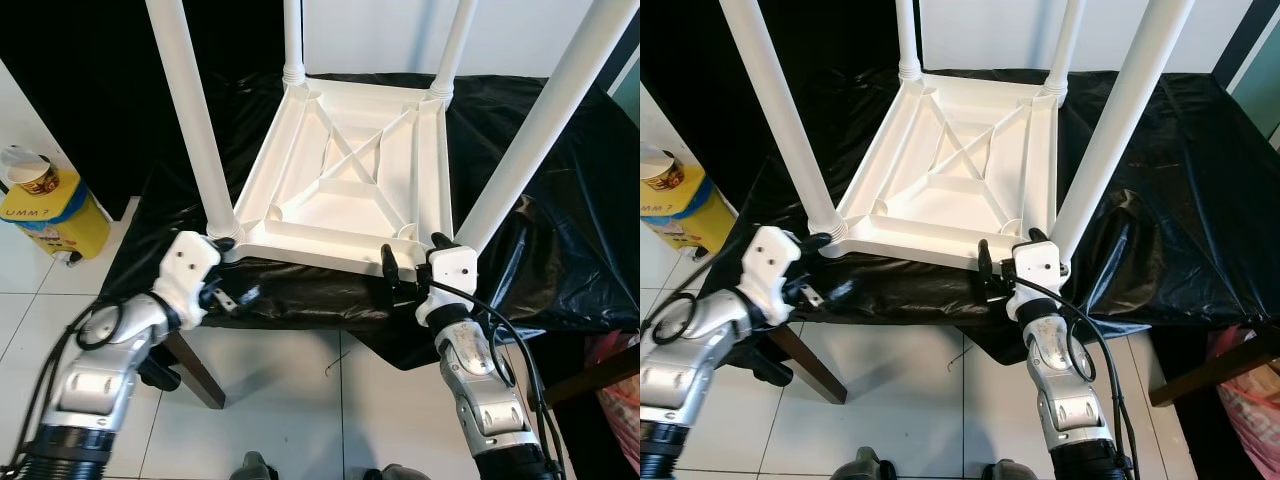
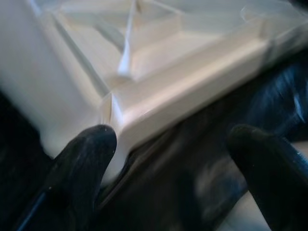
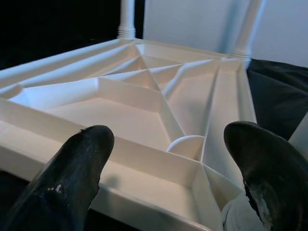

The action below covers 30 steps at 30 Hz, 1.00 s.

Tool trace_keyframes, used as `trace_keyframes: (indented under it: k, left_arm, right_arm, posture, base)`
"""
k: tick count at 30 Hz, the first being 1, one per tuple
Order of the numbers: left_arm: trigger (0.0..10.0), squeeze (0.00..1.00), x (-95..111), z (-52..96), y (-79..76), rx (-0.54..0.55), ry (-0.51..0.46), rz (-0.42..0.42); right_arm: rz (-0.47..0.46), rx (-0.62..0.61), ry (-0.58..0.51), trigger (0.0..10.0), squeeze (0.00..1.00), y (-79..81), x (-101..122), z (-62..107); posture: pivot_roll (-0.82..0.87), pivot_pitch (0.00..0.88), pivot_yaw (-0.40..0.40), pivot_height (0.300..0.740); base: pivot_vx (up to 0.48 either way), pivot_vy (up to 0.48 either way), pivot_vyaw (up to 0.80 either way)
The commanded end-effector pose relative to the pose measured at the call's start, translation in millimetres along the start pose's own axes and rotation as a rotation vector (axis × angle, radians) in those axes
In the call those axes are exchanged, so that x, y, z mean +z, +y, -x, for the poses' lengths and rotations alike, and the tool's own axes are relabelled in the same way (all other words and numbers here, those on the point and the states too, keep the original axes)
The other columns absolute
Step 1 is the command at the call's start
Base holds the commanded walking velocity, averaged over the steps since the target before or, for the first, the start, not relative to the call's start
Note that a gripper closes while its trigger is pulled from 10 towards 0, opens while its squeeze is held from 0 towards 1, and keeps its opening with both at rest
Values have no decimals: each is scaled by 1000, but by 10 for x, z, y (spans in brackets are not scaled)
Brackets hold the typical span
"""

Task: Building children table

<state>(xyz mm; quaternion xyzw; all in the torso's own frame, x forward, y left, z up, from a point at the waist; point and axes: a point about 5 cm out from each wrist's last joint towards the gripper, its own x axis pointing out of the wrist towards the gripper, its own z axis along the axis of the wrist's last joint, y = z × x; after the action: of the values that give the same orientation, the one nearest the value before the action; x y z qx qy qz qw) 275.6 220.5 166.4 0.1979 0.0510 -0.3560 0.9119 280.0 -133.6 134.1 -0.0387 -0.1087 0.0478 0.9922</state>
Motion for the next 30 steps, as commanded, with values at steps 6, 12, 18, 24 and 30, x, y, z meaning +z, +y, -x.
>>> trace_keyframes:
  k: [6, 12, 18, 24, 30]
  left_arm:
    - [10000, 0, -171, 129, 286, 110, 75, -23]
    - [10000, 0, -182, 135, 599, 292, 94, -64]
    - [10000, 0, -115, 40, 781, 416, 67, -62]
    - [10000, 0, 16, -190, 976, 522, 23, -55]
    - [10000, 0, 158, -327, 1086, 609, -42, -9]
  right_arm:
    - [28, -93, 7, 10000, 0, -167, -35, 39]
    - [41, -139, 28, 10000, 0, -234, -74, 85]
    - [53, -170, 45, 10000, 0, -274, -111, 113]
    - [59, -200, 47, 10000, 0, -320, -129, 126]
    - [82, -256, 77, 10000, 0, -390, -176, 171]
  posture:
    - [57, 89, -3, 740]
    - [55, 86, 0, 740]
    - [52, 86, 4, 740]
    - [38, 79, 14, 740]
    - [33, 76, 17, 740]
  base:
    - [0, 0, 0]
    - [0, 0, 0]
    - [0, 0, 0]
    - [0, 0, 0]
    - [0, 0, 0]
